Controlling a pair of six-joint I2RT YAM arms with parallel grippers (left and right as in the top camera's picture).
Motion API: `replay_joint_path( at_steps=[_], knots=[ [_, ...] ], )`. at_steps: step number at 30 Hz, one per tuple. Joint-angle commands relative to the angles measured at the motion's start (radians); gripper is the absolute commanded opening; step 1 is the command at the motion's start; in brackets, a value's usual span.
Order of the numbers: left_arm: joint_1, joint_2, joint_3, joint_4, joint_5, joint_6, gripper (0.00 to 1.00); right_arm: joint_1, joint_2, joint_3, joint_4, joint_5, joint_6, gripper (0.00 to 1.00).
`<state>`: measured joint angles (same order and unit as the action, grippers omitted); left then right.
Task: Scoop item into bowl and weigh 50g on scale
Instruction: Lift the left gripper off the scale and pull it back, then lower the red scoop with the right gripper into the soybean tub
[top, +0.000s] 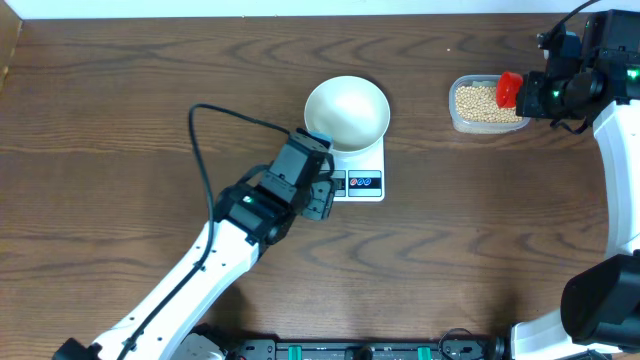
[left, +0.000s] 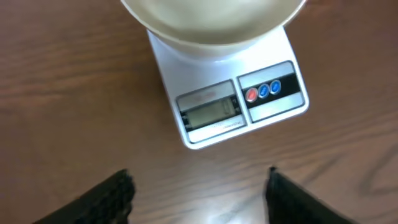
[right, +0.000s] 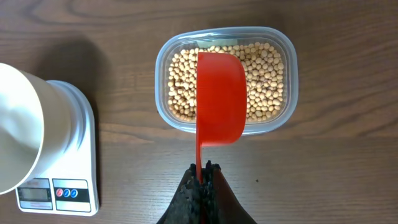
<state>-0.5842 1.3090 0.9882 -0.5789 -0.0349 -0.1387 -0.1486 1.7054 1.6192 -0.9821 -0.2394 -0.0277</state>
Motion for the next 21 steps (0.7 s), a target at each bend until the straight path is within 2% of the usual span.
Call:
replay_joint_path(
  at_steps=[1, 5, 6, 7, 18, 21],
  knots=[
    [0.019, -0.019, -0.002, 0.000, -0.006, -0.005, 0.75, -0.005, 0.002, -0.006, 0.002, -0.014, -0.011, 0.02],
    [0.019, -0.019, -0.002, 0.000, -0.006, -0.005, 0.77, -0.005, 0.002, -0.006, 0.002, -0.014, -0.012, 0.02],
    [0.019, -0.019, -0.002, -0.001, -0.006, -0.005, 0.89, -0.005, 0.002, -0.006, 0.002, -0.014, -0.012, 0.01],
    [0.019, -0.019, -0.002, -0.001, -0.006, -0.005, 0.89, -0.005, 0.002, -0.006, 0.002, -0.014, -0.012, 0.02],
    [0.018, -0.018, -0.002, 0.003, -0.007, -0.004, 0.90, -0.005, 0.002, -0.006, -0.005, -0.014, -0.012, 0.01],
    [0.018, -0.018, -0.002, 0.010, -0.006, 0.034, 0.91, -0.005, 0.002, -0.006, -0.005, -0.014, -0.012, 0.01]
  ],
)
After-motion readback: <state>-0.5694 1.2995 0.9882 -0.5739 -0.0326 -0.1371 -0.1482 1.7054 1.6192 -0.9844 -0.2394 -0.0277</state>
